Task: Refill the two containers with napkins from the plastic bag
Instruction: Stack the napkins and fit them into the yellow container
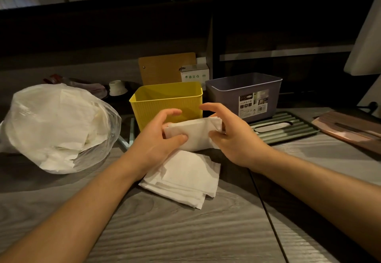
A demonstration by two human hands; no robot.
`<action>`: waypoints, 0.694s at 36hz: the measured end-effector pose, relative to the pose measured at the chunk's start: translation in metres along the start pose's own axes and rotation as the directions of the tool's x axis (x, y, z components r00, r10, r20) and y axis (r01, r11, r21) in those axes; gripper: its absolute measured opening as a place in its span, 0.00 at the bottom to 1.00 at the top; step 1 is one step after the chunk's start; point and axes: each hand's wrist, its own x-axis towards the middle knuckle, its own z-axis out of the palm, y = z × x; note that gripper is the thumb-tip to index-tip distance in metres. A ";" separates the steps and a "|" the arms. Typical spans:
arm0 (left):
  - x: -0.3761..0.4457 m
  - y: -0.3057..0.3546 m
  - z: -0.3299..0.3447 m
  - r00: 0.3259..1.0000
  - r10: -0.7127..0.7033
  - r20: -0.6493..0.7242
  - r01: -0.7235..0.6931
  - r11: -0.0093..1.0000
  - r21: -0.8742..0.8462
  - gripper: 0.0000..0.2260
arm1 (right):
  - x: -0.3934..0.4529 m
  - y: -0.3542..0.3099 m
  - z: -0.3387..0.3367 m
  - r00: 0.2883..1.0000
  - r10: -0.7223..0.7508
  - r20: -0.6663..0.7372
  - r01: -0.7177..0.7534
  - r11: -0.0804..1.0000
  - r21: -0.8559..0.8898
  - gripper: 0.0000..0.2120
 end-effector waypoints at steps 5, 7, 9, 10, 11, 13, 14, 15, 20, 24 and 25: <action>0.002 -0.004 -0.005 0.999 0.016 -0.051 -0.012 0.997 0.072 0.06 | -0.001 -0.004 -0.009 0.971 -0.179 -0.158 0.154 0.975 -0.157 0.21; 0.001 -0.007 -0.008 0.997 0.025 -0.072 -0.019 0.997 0.081 0.05 | -0.007 -0.010 -0.013 0.960 -0.270 -0.074 0.251 0.947 -0.200 0.14; 0.000 -0.009 -0.011 0.995 0.037 -0.094 -0.028 0.995 0.099 0.05 | -0.014 -0.017 -0.012 0.953 -0.285 0.098 0.301 0.925 -0.233 0.14; 0.000 -0.010 -0.012 0.994 0.044 -0.105 -0.031 0.993 0.115 0.05 | -0.017 -0.019 -0.010 0.944 -0.270 0.187 0.312 0.916 -0.251 0.17; 0.000 -0.011 -0.012 0.992 0.050 -0.112 -0.035 0.991 0.132 0.05 | -0.020 -0.021 -0.007 0.933 -0.240 0.268 0.313 0.909 -0.275 0.21; -0.001 -0.011 -0.011 0.991 0.059 -0.123 -0.040 0.987 0.155 0.05 | -0.022 -0.024 -0.003 0.918 -0.155 0.365 0.286 0.897 -0.337 0.27; -0.002 -0.011 -0.010 0.990 0.060 -0.129 -0.040 0.986 0.159 0.05 | -0.022 -0.026 -0.001 0.919 -0.107 0.380 0.255 0.896 -0.363 0.28; -0.002 -0.010 -0.009 0.989 0.062 -0.132 -0.040 0.986 0.162 0.05 | -0.021 -0.028 -0.001 0.923 -0.064 0.379 0.216 0.902 -0.374 0.28; -0.004 -0.007 -0.007 0.987 0.056 -0.149 -0.032 0.987 0.157 0.05 | -0.018 -0.028 0.000 0.943 0.066 0.326 0.028 0.961 -0.274 0.20; -0.004 -0.008 -0.007 0.987 0.045 -0.153 -0.027 0.992 0.121 0.04 | -0.016 -0.024 -0.002 0.962 0.076 0.263 -0.016 0.974 -0.225 0.07; -0.004 -0.007 -0.007 0.987 0.041 -0.156 -0.024 0.994 0.108 0.04 | -0.016 -0.023 -0.003 0.967 0.076 0.242 -0.024 0.977 -0.211 0.04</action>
